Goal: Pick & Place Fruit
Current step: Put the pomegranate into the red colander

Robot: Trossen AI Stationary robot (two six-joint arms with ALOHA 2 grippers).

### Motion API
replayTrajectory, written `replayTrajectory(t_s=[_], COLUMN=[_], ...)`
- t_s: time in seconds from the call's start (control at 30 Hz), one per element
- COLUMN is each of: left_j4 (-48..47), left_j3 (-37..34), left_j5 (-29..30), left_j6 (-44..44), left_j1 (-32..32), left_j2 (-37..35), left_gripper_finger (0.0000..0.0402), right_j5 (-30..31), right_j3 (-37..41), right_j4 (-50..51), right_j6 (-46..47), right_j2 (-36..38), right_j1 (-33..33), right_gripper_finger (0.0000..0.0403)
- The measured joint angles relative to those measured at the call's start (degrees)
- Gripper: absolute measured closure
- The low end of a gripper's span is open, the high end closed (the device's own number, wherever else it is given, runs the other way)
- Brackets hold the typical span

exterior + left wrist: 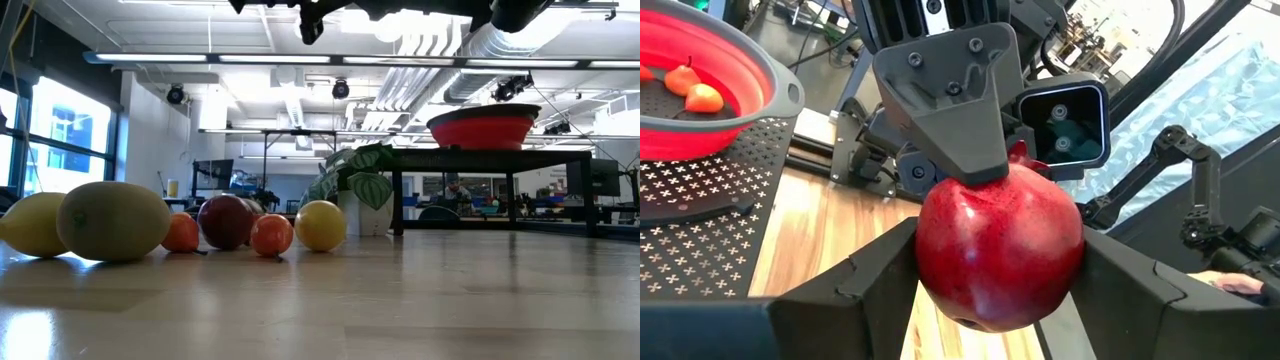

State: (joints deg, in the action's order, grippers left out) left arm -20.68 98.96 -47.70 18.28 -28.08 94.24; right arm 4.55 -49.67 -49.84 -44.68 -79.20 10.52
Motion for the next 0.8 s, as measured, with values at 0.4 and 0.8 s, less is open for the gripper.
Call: replayTrajectory(t_s=[0.4, 0.8], left_j4=[0.00, -0.12], left_j3=[0.00, 0.00], left_j5=[2.38, 4.11], left_j6=[0.00, -0.02], left_j1=[0.00, 0.00], left_j2=[-0.03, 0.07], left_gripper_finger=[0.0178, 0.0118], right_j5=[0.26, 2.67], right_j3=[0.00, 0.02], right_j4=[0.00, 0.30], right_j6=[0.04, -0.29], right_j2=[0.00, -0.02], right_j1=[0.02, -0.04], right_gripper_finger=[0.0179, 0.0179])
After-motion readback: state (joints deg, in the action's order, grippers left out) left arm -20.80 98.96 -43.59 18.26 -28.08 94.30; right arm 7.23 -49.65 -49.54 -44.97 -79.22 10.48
